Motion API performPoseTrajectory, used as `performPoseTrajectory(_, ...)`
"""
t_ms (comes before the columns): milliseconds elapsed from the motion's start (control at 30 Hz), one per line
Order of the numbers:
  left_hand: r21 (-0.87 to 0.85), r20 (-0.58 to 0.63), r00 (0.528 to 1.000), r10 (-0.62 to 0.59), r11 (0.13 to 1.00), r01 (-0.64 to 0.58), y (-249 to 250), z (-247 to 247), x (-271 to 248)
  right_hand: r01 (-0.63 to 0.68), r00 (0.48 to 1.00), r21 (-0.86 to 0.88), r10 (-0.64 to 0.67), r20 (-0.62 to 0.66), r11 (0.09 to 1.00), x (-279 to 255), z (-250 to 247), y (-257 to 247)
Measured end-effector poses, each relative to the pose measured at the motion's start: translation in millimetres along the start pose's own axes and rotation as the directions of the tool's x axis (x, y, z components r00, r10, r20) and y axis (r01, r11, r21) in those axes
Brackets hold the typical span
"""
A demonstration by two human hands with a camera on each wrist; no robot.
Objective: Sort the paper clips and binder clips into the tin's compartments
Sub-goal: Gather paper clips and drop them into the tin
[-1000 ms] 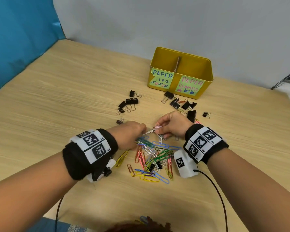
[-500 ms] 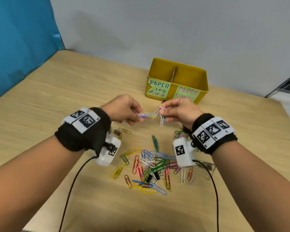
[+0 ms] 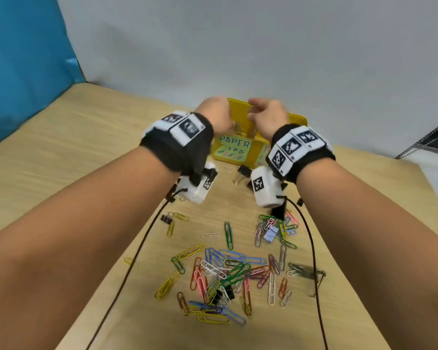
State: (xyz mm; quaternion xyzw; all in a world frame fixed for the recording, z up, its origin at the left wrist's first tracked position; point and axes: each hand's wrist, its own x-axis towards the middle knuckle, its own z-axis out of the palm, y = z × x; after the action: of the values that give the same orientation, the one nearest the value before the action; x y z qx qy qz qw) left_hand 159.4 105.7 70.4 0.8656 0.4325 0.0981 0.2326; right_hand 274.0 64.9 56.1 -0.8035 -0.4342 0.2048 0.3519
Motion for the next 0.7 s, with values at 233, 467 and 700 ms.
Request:
performPoseTrajectory(233, 0.021, 0.568, 0.816, 0.107, 0.989, -0.144, -56, 24, -102, 0.192, 0.907, -0.399, -0.007, 0.421, 0.897, -83, 6, 17)
performPoseTrajectory(467, 0.269, 0.499, 0.866, -0.003, 0.951, -0.152, -78, 61, -152, 0.129, 0.647, -0.392, 0.223, 0.73, 0.911, -139, 45, 33)
performPoseTrajectory(700, 0.116, 0.576, 0.815, 0.065, 0.98, -0.161, -72, 63, -167, 0.2, 0.897, -0.563, 0.081, 0.434, 0.802, -76, 50, 13)
